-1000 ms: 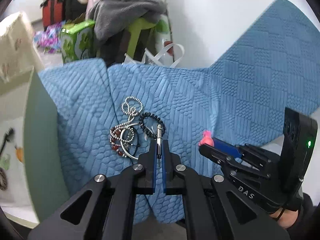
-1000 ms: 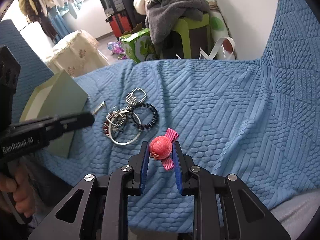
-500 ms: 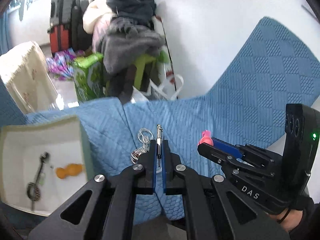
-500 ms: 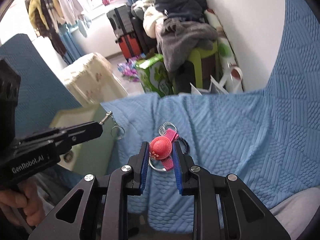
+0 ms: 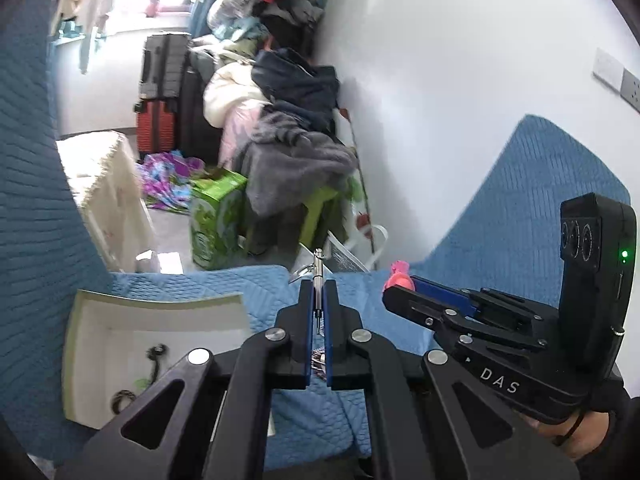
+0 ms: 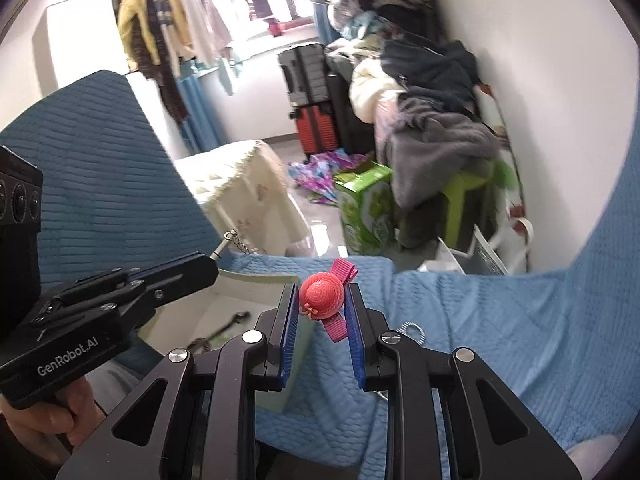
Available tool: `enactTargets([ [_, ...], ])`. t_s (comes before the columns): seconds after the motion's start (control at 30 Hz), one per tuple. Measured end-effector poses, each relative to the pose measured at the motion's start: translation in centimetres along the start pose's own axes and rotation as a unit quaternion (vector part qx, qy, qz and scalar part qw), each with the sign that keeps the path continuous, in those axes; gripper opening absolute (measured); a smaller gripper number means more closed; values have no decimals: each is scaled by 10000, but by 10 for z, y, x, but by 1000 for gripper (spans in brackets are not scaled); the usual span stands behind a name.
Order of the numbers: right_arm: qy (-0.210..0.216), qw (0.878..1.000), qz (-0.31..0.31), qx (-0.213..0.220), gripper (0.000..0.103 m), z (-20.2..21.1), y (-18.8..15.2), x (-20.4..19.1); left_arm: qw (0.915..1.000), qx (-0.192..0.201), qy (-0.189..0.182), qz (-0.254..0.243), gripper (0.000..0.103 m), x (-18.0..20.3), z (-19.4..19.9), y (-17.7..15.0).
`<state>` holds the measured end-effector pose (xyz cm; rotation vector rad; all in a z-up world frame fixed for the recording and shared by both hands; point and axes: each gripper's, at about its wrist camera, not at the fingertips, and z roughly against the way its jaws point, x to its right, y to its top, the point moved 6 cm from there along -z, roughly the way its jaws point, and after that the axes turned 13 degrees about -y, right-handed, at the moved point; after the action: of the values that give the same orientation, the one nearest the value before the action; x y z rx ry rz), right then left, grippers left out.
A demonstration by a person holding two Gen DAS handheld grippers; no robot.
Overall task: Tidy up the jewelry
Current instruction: 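Carry the black pin and pink clip over the green box with both grippers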
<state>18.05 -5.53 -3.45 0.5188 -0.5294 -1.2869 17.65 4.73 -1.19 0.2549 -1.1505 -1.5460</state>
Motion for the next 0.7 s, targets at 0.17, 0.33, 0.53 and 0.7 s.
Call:
enactTargets([
  [0.17, 147, 9997, 210, -36, 21, -10, 4, -27, 9996, 55, 164, 200, 4, -28, 5, -3],
  [0.33, 290, 9986, 399, -203, 21, -30, -1, -50, 9976, -94, 541, 428, 4, -66, -4, -16],
  [0.53, 465, 9957, 639, -481, 21, -64, -12, -76, 9925, -313, 801, 874, 4, -107, -16, -31],
  [0.7, 594, 9921, 820, -746, 21, -96, -21, -94, 9848, -597, 1058, 1242, 4, -139, -26, -48],
])
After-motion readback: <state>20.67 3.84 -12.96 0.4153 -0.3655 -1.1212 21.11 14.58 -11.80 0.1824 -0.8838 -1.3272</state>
